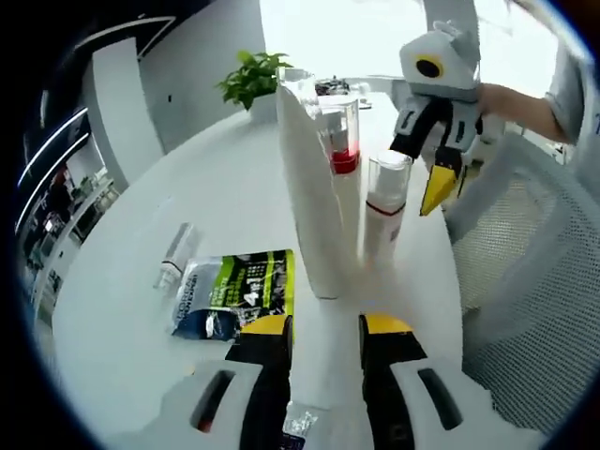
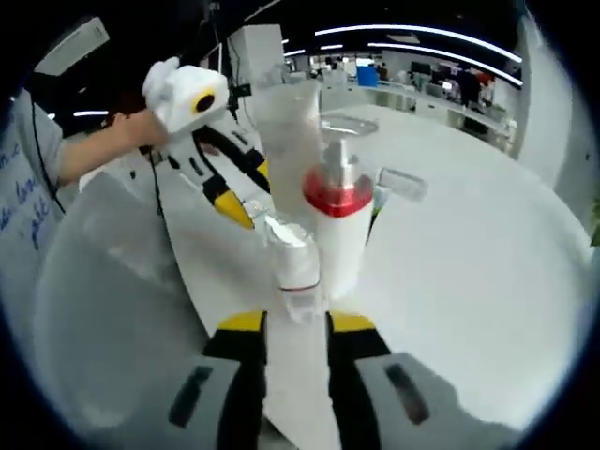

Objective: Arrange the skincare products in the storage area until every visible bottle or jar stands upright without overlapping.

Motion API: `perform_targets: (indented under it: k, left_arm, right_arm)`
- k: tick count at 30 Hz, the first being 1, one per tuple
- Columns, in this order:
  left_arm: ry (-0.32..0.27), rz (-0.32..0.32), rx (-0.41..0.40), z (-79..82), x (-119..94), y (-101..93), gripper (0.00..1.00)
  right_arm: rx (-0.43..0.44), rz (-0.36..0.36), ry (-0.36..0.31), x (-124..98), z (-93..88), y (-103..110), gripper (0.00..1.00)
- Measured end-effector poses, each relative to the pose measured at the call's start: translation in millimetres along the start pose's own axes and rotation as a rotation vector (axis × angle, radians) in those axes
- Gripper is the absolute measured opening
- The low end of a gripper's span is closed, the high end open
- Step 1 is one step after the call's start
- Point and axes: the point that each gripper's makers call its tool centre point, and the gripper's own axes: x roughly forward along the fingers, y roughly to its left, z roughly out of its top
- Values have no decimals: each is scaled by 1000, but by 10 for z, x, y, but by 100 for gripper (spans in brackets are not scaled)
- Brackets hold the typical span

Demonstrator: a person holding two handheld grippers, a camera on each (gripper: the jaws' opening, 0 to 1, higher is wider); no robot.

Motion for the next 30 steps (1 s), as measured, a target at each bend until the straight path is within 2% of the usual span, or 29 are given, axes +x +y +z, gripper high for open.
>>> perform_targets:
  k: [3, 8, 12, 15, 19, 21, 30]
  left_arm:
    - [15, -22, -9, -13, -9, -116, 21]
    - [2, -74, -10, 119, 95, -374, 20]
    - [-10, -75, -21, 213, 270, -518, 23]
    - [-10, -62, -25, 246, 387, -572, 24]
    - [-30, -51, -28, 315, 472, -593, 25]
    - [-40, -26, -39, 349, 491, -561, 26]
    - [-63, -41, -43, 413, 534, -628, 24]
  right_arm:
    - [1, 5, -3, 30, 1, 10, 15]
    - [-21, -4, 24, 96, -10, -3, 7]
    - [-42, -1, 49, 125, -40, 10, 10]
    - [-29, 24, 52, 134, -52, 62, 15]
    - [-37, 9, 60, 170, -66, 32, 15]
    - [-30, 9, 62, 187, -71, 10, 14]
    - [-82, 14, 74, 256, -52, -25, 11]
